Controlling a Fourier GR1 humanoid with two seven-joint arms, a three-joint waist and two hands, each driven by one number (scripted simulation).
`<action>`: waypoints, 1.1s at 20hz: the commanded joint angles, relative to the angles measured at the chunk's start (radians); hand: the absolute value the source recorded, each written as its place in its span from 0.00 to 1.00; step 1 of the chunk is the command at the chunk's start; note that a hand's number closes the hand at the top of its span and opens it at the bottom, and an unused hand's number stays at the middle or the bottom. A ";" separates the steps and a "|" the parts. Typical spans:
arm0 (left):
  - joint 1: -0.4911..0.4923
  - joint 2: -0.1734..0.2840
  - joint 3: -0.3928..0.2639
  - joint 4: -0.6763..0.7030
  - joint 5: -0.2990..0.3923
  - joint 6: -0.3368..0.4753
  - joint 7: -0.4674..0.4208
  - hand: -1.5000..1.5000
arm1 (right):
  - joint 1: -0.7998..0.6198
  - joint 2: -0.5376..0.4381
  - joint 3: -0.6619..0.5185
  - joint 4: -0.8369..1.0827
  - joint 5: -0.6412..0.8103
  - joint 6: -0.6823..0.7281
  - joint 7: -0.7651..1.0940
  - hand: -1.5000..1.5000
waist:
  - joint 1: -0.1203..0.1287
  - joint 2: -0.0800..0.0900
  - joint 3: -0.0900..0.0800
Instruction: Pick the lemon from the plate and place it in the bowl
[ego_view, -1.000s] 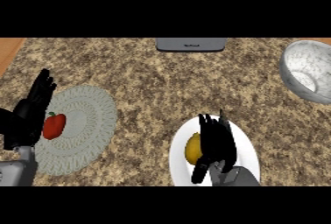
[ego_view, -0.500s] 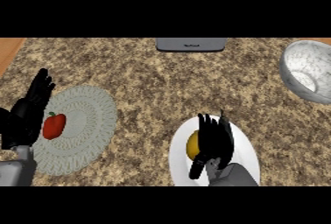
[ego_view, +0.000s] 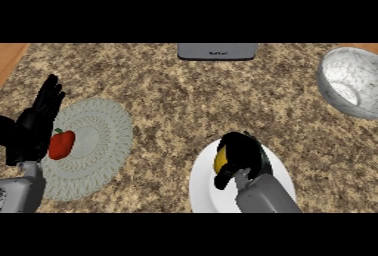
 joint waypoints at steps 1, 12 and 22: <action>-0.023 -0.014 0.004 0.005 -0.006 -0.010 0.029 0.50 | -0.103 0.015 0.007 0.154 -0.052 -0.074 -0.003 1.00 | 0.008 0.011 0.007; 0.038 -0.027 0.007 -0.049 -0.030 -0.027 -0.016 0.50 | -0.279 -0.087 -0.256 0.218 0.078 -0.111 -0.009 1.00 | 0.023 0.018 0.007; 0.002 -0.038 0.001 0.008 -0.020 -0.050 -0.032 0.50 | -0.681 -0.297 -0.387 0.557 0.223 -0.213 0.045 1.00 | 0.047 0.023 0.006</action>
